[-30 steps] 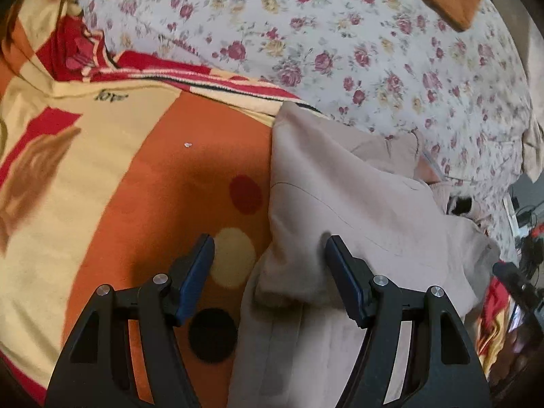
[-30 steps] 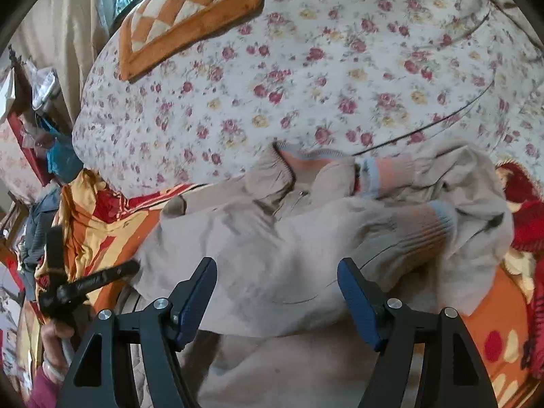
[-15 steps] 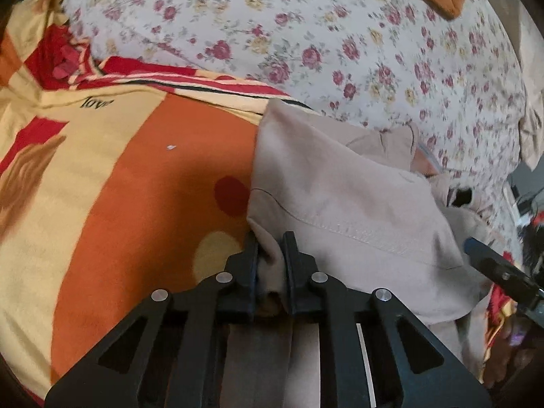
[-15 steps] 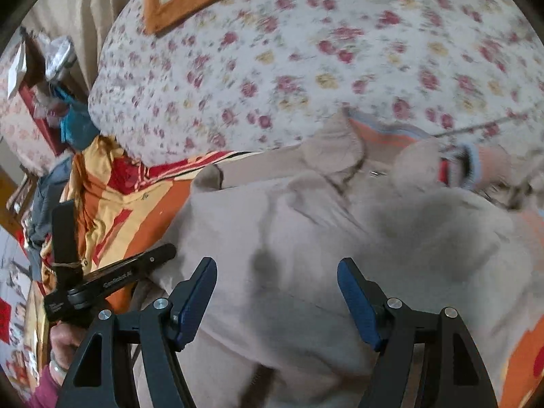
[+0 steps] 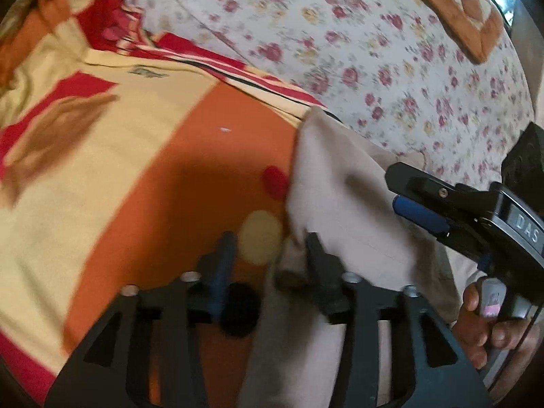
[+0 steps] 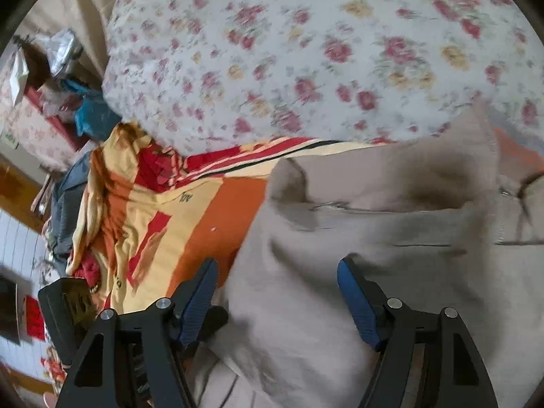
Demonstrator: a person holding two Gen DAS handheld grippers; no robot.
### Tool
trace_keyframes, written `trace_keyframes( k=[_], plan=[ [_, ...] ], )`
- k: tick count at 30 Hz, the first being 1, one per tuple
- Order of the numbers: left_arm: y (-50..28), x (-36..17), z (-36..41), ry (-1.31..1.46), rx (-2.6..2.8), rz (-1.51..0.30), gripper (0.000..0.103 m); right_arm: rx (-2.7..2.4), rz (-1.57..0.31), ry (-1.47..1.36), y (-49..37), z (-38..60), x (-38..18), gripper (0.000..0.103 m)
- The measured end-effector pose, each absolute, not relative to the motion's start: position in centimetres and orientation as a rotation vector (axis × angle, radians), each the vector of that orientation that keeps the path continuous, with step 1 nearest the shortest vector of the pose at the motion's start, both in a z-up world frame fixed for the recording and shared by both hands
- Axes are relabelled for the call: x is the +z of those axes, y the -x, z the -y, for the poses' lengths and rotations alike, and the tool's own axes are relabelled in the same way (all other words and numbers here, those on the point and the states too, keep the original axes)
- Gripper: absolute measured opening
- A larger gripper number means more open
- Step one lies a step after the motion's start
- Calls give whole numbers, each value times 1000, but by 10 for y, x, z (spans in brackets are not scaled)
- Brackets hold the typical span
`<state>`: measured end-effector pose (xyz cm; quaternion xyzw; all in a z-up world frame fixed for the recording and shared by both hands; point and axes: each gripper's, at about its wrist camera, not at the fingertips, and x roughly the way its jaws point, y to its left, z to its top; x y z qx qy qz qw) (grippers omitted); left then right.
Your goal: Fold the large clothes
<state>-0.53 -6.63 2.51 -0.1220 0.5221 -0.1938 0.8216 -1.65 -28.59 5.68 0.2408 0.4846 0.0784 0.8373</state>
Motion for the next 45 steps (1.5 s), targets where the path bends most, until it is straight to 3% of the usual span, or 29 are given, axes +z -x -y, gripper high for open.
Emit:
trace_keyframes(
  k=[2, 8, 10, 14, 15, 16, 21, 23, 26, 28, 29, 30, 31, 32, 45],
  plan=[
    [15, 28, 58, 245, -367, -1089, 62, 201, -1033, -486, 12, 275, 56, 71],
    [41, 23, 58, 118, -325, -1028, 62, 218, -1117, -465, -21, 250, 40, 71],
    [45, 21, 62, 73, -331, -1021, 62, 199, -1181, -464, -36, 242, 27, 79],
    [45, 20, 58, 91, -346, -1026, 62, 126, -1233, -323, -56, 220, 12, 78],
    [44, 20, 56, 119, -353, -1030, 65, 102, -1227, -272, -58, 215, 11, 66],
    [42, 20, 57, 139, -361, -1033, 67, 82, -1225, -233, -59, 213, 11, 44],
    [42, 19, 60, 153, -372, -1033, 73, 92, -1226, -253, -57, 229, 15, 13],
    [43, 19, 65, 148, -390, -1029, 79, 138, -1200, -341, -53, 240, 20, 9],
    [44, 16, 77, 134, -453, -1035, 80, 197, -1162, -422, -46, 249, 27, 7],
    [44, 14, 88, 108, -499, -1037, 69, 225, -1143, -460, -42, 253, 30, 6],
    [43, 12, 93, 109, -529, -1051, 36, 235, -1138, -473, -41, 253, 31, 6],
    [42, 9, 94, 125, -541, -1073, 17, 247, -1131, -488, -40, 255, 33, 6],
    [38, 5, 92, 170, -545, -1092, 15, 254, -1126, -496, -39, 255, 34, 6],
    [36, 3, 87, 210, -549, -1099, 7, 259, -1123, -502, -38, 253, 36, 6],
    [26, 36, 37, 327, -580, -1054, 3, 389, -1068, -605, -54, 207, 45, 3]
  ],
)
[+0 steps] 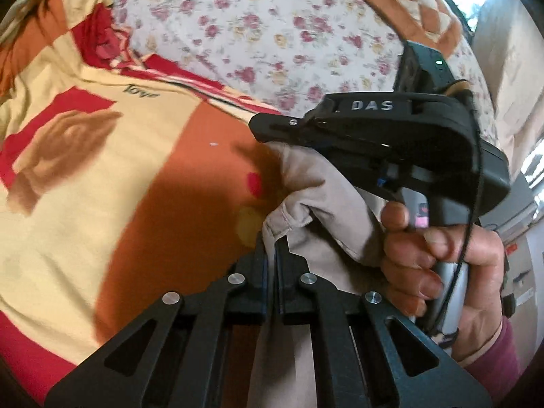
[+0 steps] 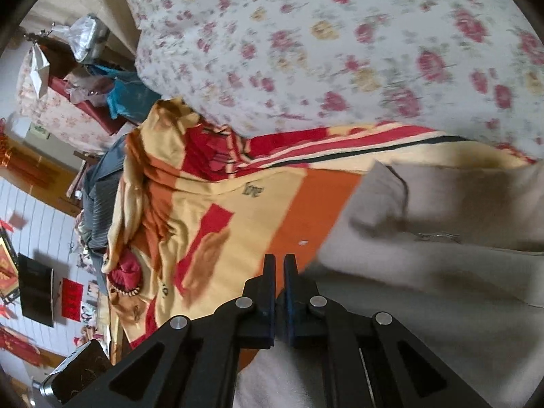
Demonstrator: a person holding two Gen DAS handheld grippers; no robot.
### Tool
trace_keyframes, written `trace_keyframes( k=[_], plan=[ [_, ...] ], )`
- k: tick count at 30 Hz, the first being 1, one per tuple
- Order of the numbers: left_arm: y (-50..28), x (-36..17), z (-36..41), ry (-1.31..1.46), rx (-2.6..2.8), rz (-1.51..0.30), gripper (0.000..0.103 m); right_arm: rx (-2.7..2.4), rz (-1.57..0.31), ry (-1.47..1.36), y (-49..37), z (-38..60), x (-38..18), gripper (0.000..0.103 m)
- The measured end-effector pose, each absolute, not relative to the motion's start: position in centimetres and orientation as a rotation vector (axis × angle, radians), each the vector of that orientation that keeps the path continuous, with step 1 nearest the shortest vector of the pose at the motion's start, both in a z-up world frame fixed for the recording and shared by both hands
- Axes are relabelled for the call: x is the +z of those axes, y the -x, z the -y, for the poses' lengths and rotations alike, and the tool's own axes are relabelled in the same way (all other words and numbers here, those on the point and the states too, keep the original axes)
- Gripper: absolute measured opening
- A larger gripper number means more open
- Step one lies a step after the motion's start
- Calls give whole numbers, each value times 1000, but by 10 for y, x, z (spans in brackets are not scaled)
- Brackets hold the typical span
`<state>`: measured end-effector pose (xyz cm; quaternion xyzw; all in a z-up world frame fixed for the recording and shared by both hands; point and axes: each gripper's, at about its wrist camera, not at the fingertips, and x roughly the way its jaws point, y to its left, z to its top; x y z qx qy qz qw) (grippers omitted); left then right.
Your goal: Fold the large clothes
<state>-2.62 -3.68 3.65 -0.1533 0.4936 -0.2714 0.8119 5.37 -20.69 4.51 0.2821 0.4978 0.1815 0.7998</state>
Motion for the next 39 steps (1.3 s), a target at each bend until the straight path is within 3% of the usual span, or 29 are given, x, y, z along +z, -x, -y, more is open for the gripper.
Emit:
trace_keyframes(
  k=[6, 9, 11, 13, 15, 21, 28, 29, 31, 33, 36, 39],
  plan=[
    [19, 17, 33, 309, -553, -1127, 3, 348, -1091, -533, -57, 180, 37, 0],
    [20, 17, 32, 296, -533, -1160, 6, 360, -1076, -606, -36, 203, 46, 4],
    [23, 25, 28, 288, -515, -1152, 15, 335, -1026, -577, -5, 224, 63, 17],
    [27, 38, 25, 259, -481, -1112, 31, 273, -977, -538, 40, 256, 79, 64],
    [32, 51, 22, 248, -446, -1045, 52, 180, -923, -519, 96, 301, 92, 72],
    [42, 74, 41, 240, -467, -930, 53, -221, -874, -523, 223, 425, 100, 73],
    [48, 72, 97, 144, -503, -918, 53, -281, -890, -673, 241, 484, 51, 72],
    [46, 68, 105, 126, -500, -920, 53, -266, -892, -669, 234, 483, 45, 70],
    [42, 57, 114, 90, -480, -945, 53, -263, -942, -618, 221, 478, 35, 21],
    [37, 43, 117, 76, -471, -983, 53, -278, -945, -568, 228, 478, 40, 11],
    [32, 23, 122, 55, -469, -1004, 53, -337, -934, -492, 259, 488, 55, 9],
    [37, 24, 131, -10, -458, -979, 54, -402, -1002, -491, 278, 502, 35, 8]
  ],
)
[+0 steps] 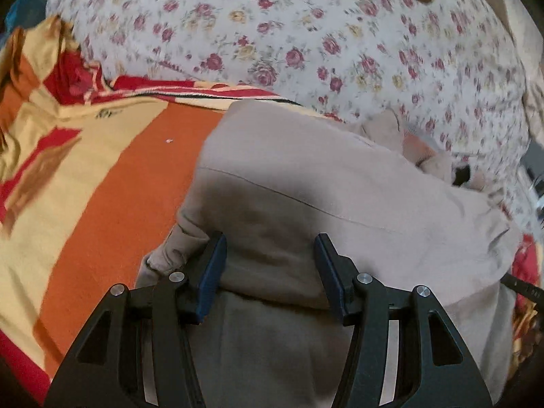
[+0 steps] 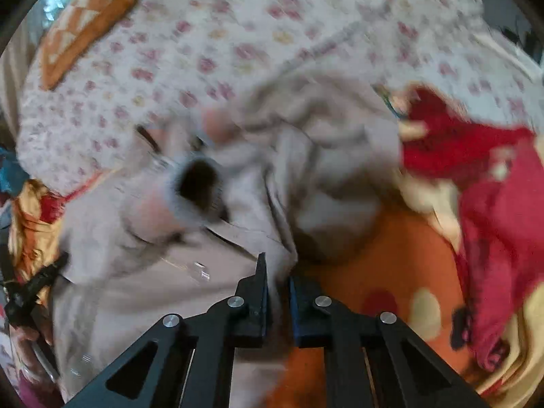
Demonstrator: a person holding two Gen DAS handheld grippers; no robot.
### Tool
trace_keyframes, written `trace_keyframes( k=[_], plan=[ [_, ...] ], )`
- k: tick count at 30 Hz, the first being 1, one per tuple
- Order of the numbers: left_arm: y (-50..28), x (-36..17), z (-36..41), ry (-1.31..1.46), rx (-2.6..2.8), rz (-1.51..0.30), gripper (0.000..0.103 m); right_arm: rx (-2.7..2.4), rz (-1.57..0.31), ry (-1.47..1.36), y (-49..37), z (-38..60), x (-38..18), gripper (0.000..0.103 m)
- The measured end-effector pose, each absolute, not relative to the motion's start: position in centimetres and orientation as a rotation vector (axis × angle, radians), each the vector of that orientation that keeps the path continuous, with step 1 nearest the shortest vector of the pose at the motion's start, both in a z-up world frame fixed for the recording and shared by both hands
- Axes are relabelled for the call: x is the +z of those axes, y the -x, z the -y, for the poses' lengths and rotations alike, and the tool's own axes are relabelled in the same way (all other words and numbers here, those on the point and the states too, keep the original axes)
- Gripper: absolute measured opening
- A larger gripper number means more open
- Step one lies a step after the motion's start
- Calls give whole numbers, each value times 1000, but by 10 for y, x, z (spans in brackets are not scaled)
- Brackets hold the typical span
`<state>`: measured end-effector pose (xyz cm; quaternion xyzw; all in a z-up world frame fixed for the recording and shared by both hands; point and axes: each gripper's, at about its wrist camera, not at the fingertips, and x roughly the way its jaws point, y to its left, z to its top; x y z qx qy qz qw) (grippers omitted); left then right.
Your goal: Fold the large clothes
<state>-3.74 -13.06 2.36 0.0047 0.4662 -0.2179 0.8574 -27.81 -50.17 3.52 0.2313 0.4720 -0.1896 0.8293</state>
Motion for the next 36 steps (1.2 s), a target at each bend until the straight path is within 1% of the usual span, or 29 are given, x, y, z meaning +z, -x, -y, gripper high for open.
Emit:
trace_keyframes(
  k=[2, 4, 8, 9, 11, 12, 13, 14, 17, 19, 21, 22, 24, 27, 29, 30, 32, 33, 36],
  plan=[
    [39, 23, 131, -22, -455, -973, 54, -437, -1043, -443, 282, 499, 26, 8],
    [39, 26, 129, -9, -455, -972, 54, -442, -1042, -457, 289, 501, 31, 8],
    [46, 47, 125, 37, -452, -941, 54, -466, -943, -472, 308, 503, 65, 8],
    [48, 54, 126, 51, -459, -929, 54, -454, -915, -481, 312, 502, 72, 11],
    [53, 67, 130, 69, -486, -903, 54, -402, -880, -516, 313, 501, 80, 31],
    [57, 72, 136, 61, -502, -895, 56, -382, -875, -528, 309, 500, 81, 51],
    [59, 74, 142, 49, -513, -895, 59, -361, -866, -534, 304, 496, 81, 55],
    [60, 73, 147, 40, -522, -898, 63, -340, -866, -522, 296, 492, 79, 55],
    [59, 52, 165, -11, -518, -969, 63, -325, -900, -455, 272, 482, 66, 55],
    [56, 34, 173, -73, -502, -1029, 63, -364, -959, -441, 259, 485, 46, 55],
    [59, 26, 177, -131, -509, -1000, 63, -389, -1033, -486, 255, 497, 25, 54],
    [61, 26, 178, -150, -512, -986, 63, -376, -1032, -527, 258, 503, 23, 54],
    [60, 25, 181, -166, -515, -986, 63, -365, -951, -610, 267, 516, 38, 54],
    [58, 24, 180, -139, -513, -988, 63, -375, -818, -652, 269, 534, 66, 54],
    [59, 26, 178, -131, -517, -987, 63, -370, -783, -664, 254, 542, 79, 55],
    [58, 26, 177, -126, -519, -987, 63, -350, -777, -674, 243, 544, 82, 57],
    [58, 26, 177, -121, -521, -987, 63, -294, -772, -720, 217, 549, 81, 67],
    [58, 26, 177, -122, -520, -987, 63, -266, -777, -755, 202, 551, 78, 74],
    [58, 26, 178, -136, -515, -982, 64, -221, -811, -857, 163, 558, 67, 74]
  ],
)
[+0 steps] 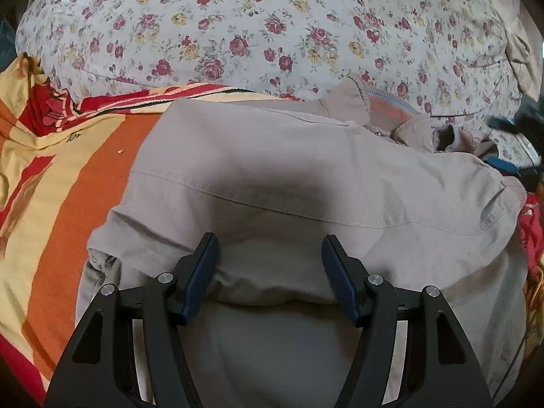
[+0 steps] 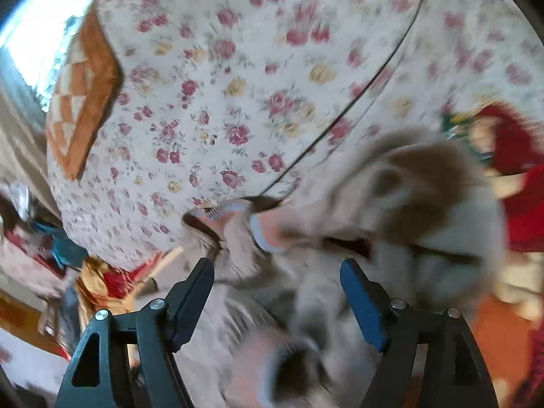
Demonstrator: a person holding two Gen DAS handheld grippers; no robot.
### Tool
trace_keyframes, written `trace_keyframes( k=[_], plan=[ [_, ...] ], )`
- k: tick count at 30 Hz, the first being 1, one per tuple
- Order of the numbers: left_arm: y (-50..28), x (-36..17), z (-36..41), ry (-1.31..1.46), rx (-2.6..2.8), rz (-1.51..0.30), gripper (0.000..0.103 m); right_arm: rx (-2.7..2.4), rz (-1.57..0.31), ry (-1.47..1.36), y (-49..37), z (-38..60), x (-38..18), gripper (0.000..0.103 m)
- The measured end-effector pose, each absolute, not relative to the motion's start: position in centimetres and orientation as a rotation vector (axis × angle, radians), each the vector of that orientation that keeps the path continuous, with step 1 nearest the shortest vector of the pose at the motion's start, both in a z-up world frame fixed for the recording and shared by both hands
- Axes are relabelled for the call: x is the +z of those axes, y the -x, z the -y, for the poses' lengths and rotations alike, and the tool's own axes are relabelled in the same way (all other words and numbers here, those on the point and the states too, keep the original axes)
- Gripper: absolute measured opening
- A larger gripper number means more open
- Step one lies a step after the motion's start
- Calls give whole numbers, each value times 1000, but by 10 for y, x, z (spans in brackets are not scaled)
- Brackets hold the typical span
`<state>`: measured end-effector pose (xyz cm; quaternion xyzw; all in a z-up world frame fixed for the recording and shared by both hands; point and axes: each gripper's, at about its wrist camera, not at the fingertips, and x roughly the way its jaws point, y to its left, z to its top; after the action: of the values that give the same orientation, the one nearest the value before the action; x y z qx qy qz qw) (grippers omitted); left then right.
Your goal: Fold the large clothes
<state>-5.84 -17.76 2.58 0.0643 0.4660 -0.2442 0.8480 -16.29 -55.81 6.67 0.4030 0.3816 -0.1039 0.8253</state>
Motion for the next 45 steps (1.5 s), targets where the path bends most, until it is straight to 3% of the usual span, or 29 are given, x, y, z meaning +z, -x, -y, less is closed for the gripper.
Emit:
trace_keyframes(
  k=[5, 6, 7, 9, 12, 27, 34, 39, 45],
  plan=[
    [59, 25, 180, -157, -505, -974, 64, -259, -881, -955, 120, 568, 29, 74],
    [59, 24, 181, -163, -503, -972, 64, -279, -899, -967, 114, 570, 20, 64],
    [59, 24, 182, -169, -502, -970, 64, -289, -903, -968, 112, 573, 15, 46],
    [59, 23, 183, -177, -500, -968, 64, -289, -893, -955, 111, 574, 8, 21],
    [58, 23, 183, -176, -500, -968, 64, -274, -875, -896, 121, 566, 17, 15],
    [65, 33, 170, -143, -468, -952, 64, -7, -714, -598, 292, 528, 203, 13],
    [67, 56, 150, -46, -467, -933, 64, 217, -755, -405, 301, 459, 266, 13],
    [62, 73, 126, 55, -499, -906, 64, 378, -839, -281, 255, 397, 267, 13],
    [49, 78, 101, 229, -605, -926, 64, 479, -971, -236, 162, 333, 220, 13]
  ],
)
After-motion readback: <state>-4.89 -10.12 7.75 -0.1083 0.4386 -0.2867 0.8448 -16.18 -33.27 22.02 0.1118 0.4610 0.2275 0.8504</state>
